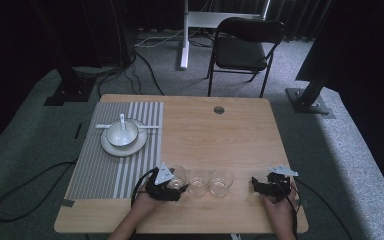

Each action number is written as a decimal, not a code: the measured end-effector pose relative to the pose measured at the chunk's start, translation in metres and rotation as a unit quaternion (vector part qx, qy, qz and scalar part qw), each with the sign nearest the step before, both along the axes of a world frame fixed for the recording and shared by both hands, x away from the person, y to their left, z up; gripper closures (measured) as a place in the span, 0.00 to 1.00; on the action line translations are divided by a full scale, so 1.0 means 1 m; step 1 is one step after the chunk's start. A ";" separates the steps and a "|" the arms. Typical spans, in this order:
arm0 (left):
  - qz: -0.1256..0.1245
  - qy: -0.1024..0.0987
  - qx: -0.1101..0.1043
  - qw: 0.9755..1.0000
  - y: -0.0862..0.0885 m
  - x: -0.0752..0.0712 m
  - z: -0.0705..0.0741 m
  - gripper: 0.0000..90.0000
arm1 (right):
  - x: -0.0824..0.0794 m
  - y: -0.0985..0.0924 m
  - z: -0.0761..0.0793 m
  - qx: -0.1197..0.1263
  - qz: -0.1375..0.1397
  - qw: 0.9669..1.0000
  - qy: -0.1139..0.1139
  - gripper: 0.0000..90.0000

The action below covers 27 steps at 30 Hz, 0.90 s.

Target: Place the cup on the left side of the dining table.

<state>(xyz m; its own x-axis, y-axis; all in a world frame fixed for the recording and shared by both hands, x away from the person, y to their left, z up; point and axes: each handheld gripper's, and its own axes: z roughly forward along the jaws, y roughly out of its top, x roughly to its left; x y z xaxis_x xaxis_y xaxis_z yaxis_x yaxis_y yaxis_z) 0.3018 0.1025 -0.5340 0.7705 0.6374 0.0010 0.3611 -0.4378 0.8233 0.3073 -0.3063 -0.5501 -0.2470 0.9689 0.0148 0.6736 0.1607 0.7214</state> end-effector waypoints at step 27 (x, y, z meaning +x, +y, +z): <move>0.040 -0.014 0.008 0.999 0.027 0.003 0.026 0.23 | 0.000 0.000 0.000 0.000 -0.001 1.000 0.000 0.14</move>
<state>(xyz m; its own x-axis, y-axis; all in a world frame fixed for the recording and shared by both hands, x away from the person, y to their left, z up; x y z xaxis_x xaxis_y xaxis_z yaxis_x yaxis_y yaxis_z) 0.3045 0.1292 -0.5080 0.7161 0.6973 0.0327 0.3731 -0.4219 0.8263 0.3073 -0.3064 -0.5501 -0.2451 0.9694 0.0145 0.6739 0.1596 0.7214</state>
